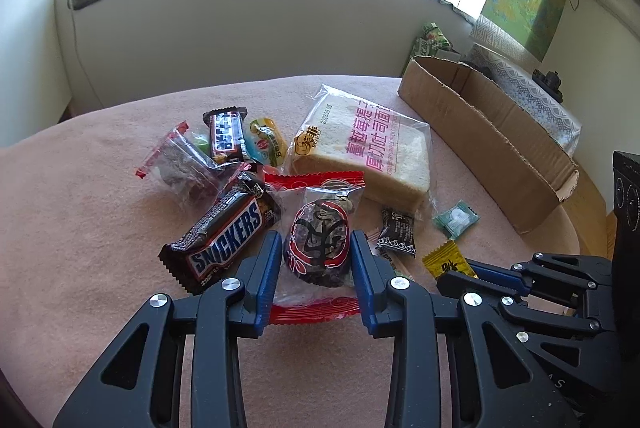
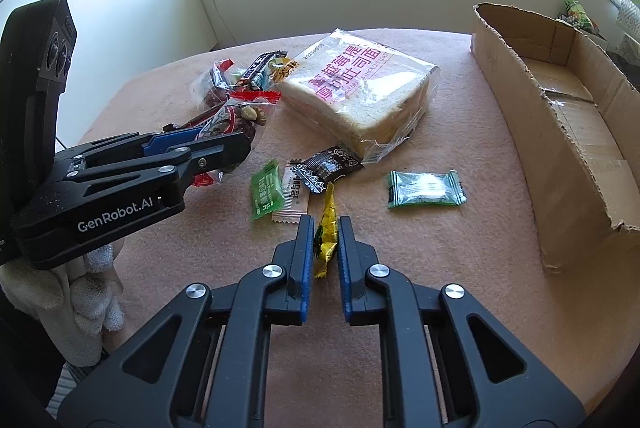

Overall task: Organize snacks
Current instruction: 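Carry the red-trimmed bag and yellow packet with both grippers over the cardboard box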

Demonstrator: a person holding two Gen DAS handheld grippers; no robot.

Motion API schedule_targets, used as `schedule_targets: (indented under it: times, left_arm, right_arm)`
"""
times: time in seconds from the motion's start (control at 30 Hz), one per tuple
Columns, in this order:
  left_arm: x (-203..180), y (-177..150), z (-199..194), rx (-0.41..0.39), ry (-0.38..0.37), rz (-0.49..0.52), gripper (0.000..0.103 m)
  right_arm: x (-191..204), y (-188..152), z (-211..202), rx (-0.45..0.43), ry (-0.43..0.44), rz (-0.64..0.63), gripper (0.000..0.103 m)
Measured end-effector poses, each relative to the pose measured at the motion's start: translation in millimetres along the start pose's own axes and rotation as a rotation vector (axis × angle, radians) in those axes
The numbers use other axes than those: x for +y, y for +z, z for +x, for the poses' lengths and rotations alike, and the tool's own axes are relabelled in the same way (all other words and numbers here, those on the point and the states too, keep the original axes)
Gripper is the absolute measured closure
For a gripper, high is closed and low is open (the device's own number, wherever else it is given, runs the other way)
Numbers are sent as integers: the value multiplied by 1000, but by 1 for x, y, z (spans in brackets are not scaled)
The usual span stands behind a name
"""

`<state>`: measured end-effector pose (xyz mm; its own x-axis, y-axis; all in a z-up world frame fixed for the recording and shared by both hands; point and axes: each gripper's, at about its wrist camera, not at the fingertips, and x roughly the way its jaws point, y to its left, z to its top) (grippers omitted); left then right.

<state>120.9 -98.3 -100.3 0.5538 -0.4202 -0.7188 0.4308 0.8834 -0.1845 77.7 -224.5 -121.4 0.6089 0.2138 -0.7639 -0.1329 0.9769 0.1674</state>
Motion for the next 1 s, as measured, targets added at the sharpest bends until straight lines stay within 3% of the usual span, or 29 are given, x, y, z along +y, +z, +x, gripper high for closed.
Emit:
schedule_targets:
  times: [0.4, 0.8, 1.0]
  left_arm:
    - [-12, 3, -19, -45, -11, -18, 70]
    - [-60, 29, -15, -96, -95, 27, 70]
    - [-88, 44, -1, -100, -135, 55, 70]
  right_arm:
    - [-11, -1, -28, -61, 11, 23, 92]
    - [-46, 17, -80, -176, -17, 67, 92]
    - [-74, 27, -95, -217, -72, 91, 92]
